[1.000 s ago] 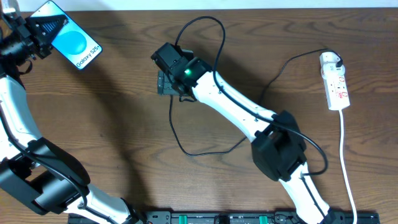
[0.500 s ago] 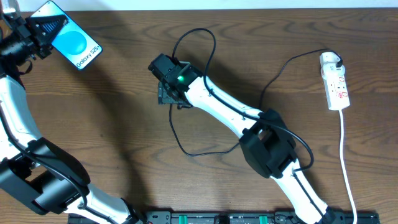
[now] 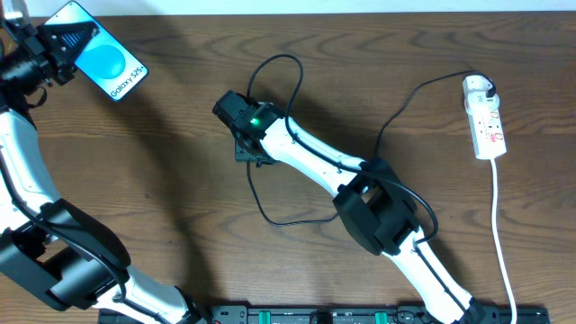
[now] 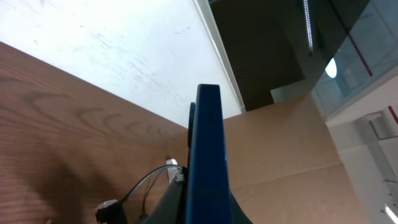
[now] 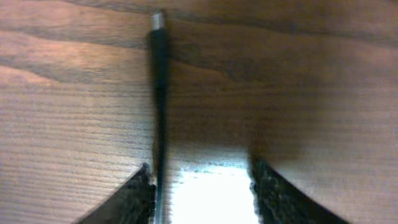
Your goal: Plug charger to phone and switch on socket
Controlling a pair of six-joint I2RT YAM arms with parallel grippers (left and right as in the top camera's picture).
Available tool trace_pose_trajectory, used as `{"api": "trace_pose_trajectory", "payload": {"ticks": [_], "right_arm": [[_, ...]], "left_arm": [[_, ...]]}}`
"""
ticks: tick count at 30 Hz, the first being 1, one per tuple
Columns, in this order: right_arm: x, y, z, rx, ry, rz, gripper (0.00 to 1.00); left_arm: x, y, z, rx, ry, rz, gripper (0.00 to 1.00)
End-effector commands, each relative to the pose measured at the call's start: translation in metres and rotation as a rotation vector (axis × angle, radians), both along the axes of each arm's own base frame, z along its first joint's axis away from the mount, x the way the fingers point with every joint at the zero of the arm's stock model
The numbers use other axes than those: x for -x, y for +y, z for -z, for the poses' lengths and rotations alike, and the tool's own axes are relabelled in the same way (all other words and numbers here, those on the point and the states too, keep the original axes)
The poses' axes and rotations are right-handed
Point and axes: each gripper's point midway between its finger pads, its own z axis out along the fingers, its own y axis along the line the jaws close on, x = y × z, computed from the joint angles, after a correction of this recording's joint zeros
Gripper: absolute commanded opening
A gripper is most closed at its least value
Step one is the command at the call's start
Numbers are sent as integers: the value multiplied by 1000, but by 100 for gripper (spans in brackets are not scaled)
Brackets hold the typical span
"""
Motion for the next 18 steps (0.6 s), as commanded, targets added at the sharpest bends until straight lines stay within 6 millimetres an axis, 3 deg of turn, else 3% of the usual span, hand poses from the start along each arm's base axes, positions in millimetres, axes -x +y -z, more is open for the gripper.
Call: {"api": "trace_pose_trajectory", "payload": {"ticks": [1,4,11,16,18], "right_arm": [[-2,-8,3,45,-13,14,34],[-4,-25,4,112,-19,32,23],[-4,-73,7,233,54,91,13],[-1,-109,7,295,128,192,9],[-3,-115,7,301,138,218,12]], "left_arm": [[9,-4,-12,-19,-43,25,8],[9,-4,-12,-18,-42,24,8],[9,-4,-12,-15,-39,24,8],[9,-4,-9,-10,-32,24,7],[9,-4,-8,-9,-30,24,7]]}}
